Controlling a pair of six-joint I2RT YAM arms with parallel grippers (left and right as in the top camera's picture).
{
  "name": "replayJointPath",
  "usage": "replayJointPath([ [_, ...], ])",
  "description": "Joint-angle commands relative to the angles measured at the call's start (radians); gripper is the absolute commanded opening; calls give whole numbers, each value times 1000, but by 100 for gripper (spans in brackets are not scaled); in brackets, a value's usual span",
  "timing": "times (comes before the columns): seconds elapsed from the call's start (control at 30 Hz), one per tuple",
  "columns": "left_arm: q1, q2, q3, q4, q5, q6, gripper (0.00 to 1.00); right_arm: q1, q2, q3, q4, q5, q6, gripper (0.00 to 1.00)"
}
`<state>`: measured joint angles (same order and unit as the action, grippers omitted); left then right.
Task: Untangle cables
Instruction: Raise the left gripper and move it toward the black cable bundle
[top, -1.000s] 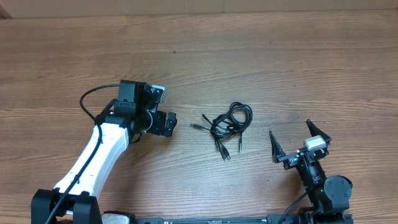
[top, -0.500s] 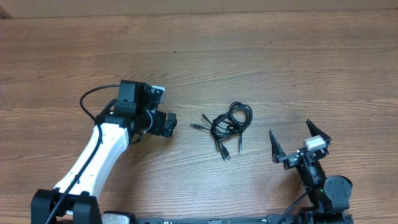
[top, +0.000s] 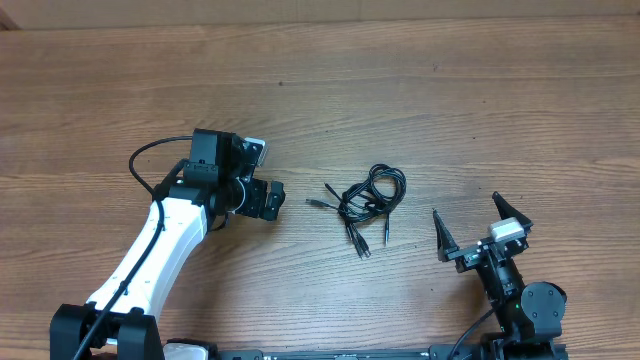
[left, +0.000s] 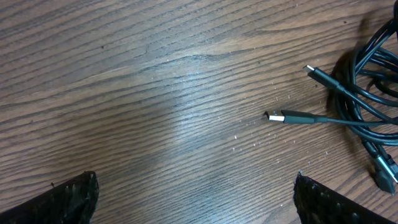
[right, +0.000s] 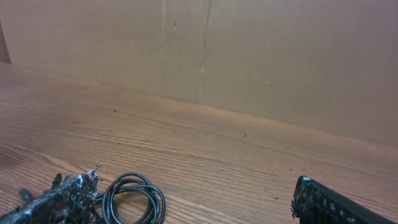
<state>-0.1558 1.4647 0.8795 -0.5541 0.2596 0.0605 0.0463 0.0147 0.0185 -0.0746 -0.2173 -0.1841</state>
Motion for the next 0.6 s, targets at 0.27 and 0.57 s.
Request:
replayJointPath([
  [0.27, -3, 8, 26, -14, 72, 23, 100, -3, -9, -6, 4, 11, 0, 100],
  [0.57, -62, 8, 26, -10, 85, 22, 100, -3, -9, -6, 4, 11, -1, 100],
])
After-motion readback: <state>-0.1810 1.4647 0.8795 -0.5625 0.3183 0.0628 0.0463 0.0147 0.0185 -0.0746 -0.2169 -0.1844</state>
